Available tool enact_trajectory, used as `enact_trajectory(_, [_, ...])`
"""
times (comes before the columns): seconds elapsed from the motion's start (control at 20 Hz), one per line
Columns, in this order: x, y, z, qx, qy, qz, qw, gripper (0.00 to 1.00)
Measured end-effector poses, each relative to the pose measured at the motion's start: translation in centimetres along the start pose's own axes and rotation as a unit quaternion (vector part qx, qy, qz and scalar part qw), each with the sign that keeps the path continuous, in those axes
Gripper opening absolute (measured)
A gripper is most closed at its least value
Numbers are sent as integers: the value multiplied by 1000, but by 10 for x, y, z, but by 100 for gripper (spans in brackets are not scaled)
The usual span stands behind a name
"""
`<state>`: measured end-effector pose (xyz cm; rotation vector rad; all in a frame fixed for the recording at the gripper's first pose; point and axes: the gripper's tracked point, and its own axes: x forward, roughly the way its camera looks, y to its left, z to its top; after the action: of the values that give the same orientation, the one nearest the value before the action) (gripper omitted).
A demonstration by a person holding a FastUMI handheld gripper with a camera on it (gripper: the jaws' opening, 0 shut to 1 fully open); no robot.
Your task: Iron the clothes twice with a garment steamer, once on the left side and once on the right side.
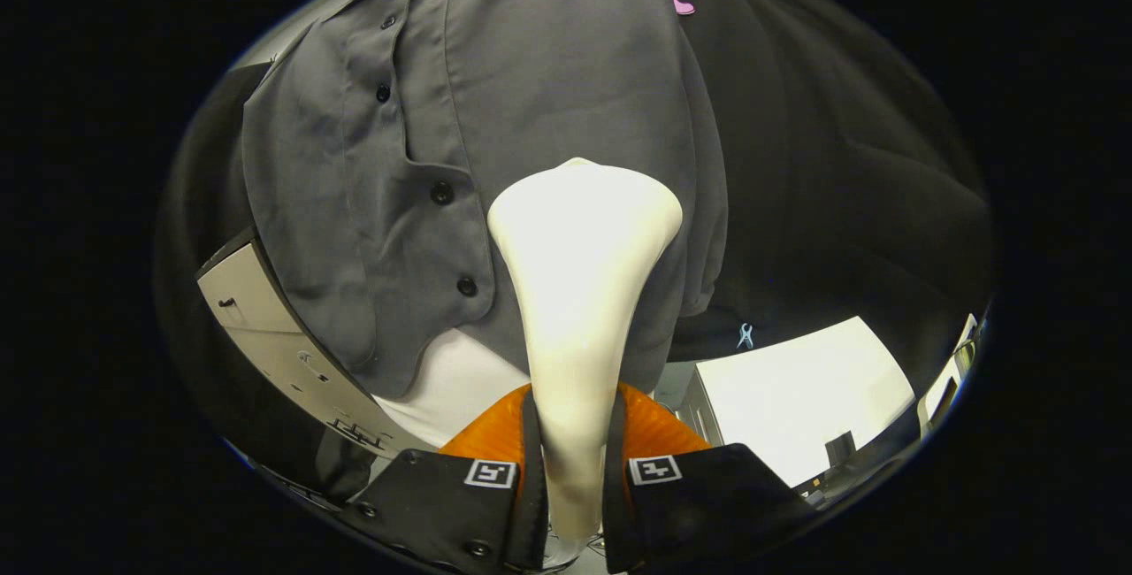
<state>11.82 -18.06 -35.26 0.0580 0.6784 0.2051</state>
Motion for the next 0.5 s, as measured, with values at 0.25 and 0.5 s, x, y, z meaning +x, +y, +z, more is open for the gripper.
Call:
enact_trajectory(0.25, [-15,-1,6,7,-7,-8,1000,33])
enact_trajectory(0.5, [-48,10,31,5,-28,-7,1000,33])
